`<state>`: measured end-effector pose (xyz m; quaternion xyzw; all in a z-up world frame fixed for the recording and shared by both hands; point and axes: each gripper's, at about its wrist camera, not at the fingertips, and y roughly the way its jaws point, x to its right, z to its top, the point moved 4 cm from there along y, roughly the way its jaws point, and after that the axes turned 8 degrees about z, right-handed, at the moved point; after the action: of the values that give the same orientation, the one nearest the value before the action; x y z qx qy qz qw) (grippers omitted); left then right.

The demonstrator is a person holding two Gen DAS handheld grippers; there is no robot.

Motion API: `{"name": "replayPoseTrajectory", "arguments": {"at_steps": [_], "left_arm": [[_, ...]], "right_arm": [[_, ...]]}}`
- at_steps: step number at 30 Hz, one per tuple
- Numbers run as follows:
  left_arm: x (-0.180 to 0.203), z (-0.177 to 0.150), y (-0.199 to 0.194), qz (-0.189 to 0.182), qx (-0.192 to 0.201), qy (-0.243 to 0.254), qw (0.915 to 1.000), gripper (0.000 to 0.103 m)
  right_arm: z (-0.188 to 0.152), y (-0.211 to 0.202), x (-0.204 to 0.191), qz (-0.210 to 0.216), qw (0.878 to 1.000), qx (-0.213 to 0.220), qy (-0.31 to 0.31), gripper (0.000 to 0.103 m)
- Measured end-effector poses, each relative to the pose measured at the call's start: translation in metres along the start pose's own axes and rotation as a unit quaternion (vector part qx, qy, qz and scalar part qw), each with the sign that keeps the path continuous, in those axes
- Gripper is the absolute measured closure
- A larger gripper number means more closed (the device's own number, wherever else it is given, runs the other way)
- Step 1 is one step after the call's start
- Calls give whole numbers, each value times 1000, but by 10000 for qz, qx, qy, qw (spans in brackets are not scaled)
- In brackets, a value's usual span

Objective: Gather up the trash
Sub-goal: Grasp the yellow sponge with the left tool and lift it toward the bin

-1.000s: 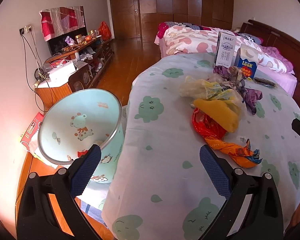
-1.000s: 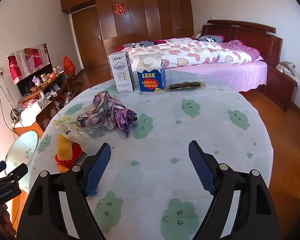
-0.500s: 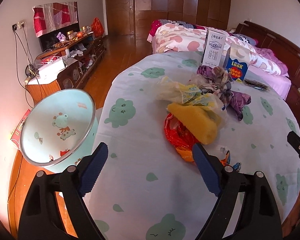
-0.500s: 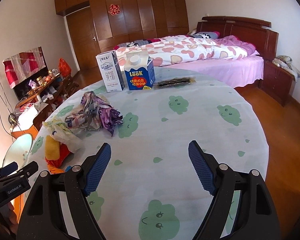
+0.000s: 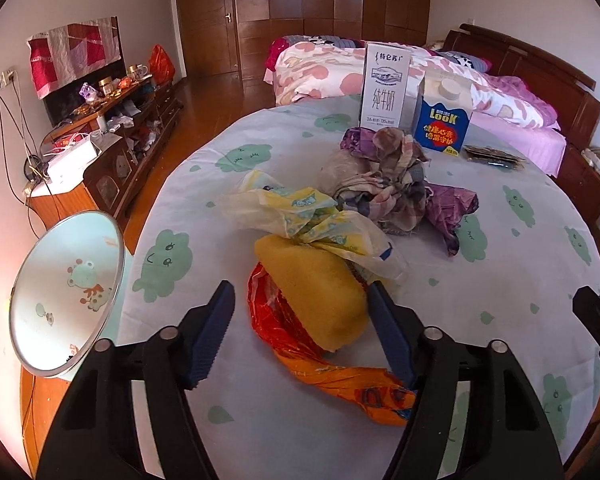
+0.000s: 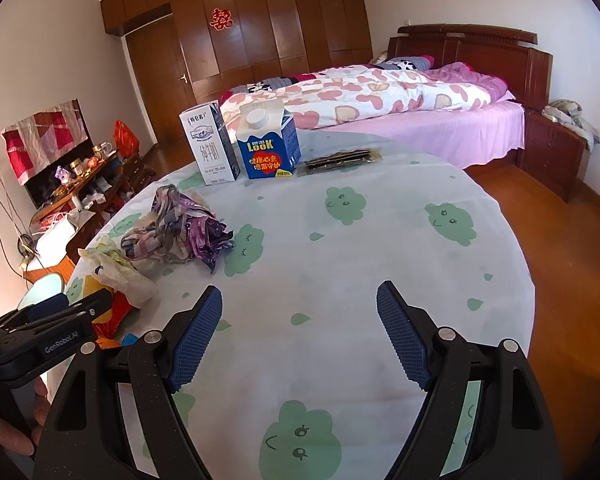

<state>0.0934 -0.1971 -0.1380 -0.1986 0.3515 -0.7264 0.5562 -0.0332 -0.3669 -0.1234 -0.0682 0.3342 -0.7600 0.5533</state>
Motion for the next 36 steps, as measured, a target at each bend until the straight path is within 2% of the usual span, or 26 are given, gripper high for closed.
{"name": "replayPoseTrajectory", "arguments": {"at_steps": [2, 6, 13, 19, 23, 28, 33, 36], "left_arm": [[-8, -1, 3, -257, -74, -124, 9996, 70], [-19, -3, 0, -284, 3, -98, 9995, 73], [-42, -12, -27, -621, 104, -105, 9980, 76], [-72, -22, -48, -472, 254, -113, 9985, 76], [-98, -26, -52, -265, 203, -265, 9991, 76], [-124, -27, -56, -82, 261, -440, 9987, 76], [-143, -23, -63, 90, 432, -515, 9977, 76], [-153, -21, -66, 174, 493, -566, 9970, 76]], "right_arm": [[0, 1, 0, 4, 10000, -14, 0, 24], [-3, 3, -4, 44, 10000, -73, 3, 24], [-4, 3, -17, 113, 9998, -86, -134, 24], [-8, 4, -32, 242, 9993, -155, -248, 24], [-12, 5, -48, 402, 9981, -253, -398, 24], [-17, 17, -80, 837, 9933, -570, -559, 24], [0, 37, -121, 1247, 9863, -565, -917, 24], [6, 57, -140, 1442, 9813, -742, -1037, 24]]}}
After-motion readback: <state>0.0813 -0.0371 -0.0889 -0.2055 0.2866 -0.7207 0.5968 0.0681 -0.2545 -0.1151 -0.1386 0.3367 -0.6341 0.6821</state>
